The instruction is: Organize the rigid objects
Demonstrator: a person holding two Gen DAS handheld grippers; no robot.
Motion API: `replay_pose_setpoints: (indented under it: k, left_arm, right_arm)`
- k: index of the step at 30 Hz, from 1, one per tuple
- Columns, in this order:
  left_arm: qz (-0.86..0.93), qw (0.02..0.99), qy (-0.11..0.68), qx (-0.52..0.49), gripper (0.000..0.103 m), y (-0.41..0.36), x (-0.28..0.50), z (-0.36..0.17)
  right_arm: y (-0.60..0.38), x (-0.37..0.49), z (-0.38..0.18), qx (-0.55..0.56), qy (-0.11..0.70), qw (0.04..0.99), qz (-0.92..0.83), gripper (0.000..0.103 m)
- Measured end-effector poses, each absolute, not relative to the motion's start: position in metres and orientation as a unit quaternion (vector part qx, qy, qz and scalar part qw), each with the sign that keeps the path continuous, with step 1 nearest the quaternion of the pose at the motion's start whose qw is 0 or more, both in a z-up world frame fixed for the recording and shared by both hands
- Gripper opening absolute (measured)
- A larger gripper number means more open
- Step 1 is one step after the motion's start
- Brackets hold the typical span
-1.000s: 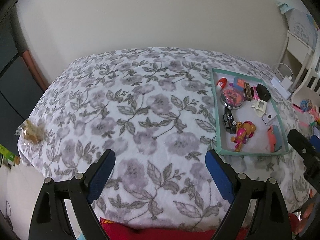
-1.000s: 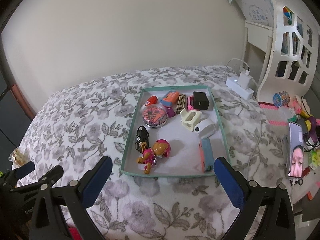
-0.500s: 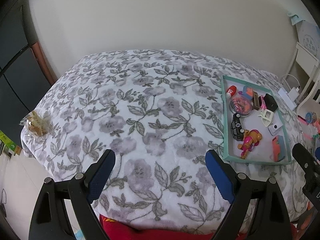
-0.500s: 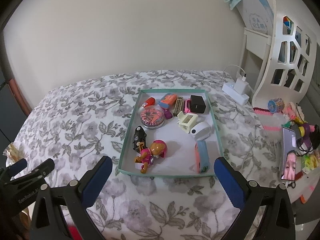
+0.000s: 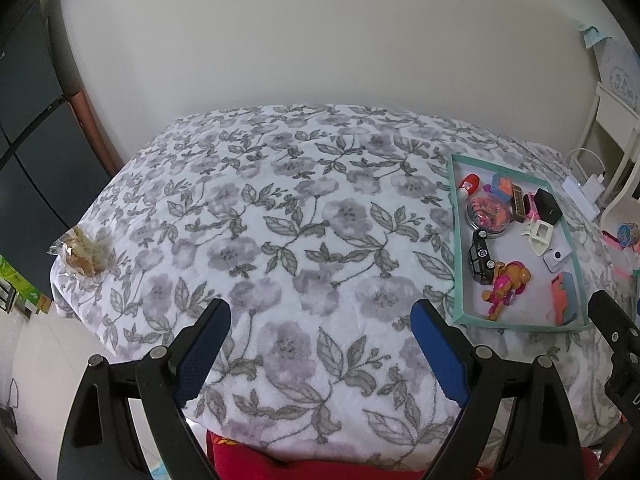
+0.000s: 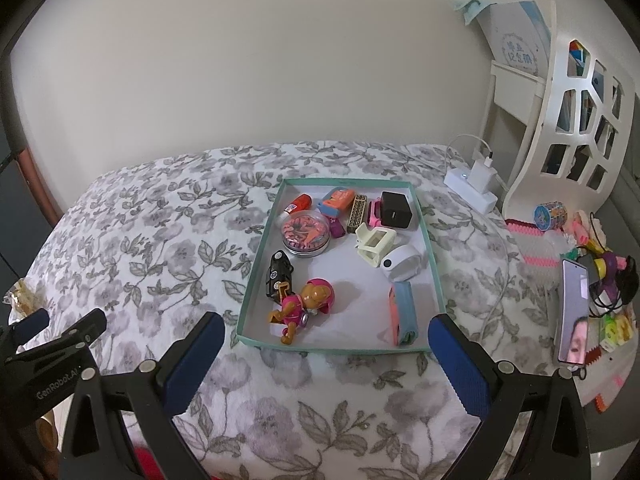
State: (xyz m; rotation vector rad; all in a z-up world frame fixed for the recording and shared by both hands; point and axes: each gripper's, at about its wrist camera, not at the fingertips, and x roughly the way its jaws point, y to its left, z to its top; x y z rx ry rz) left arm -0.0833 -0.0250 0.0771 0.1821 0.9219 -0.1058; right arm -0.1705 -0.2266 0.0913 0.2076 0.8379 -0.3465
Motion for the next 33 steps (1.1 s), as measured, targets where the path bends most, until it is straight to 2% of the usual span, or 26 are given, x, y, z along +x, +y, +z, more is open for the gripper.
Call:
replay_pose_setpoints:
  k: [33]
  left_arm:
    - [-0.051, 0.896, 0.430, 0.096, 0.092, -0.0264, -0.0874, 0.0824]
  right_arm:
    - [-0.2260, -0.1695, 0.0881, 0.103, 0.408, 0.892, -0.167, 0.103]
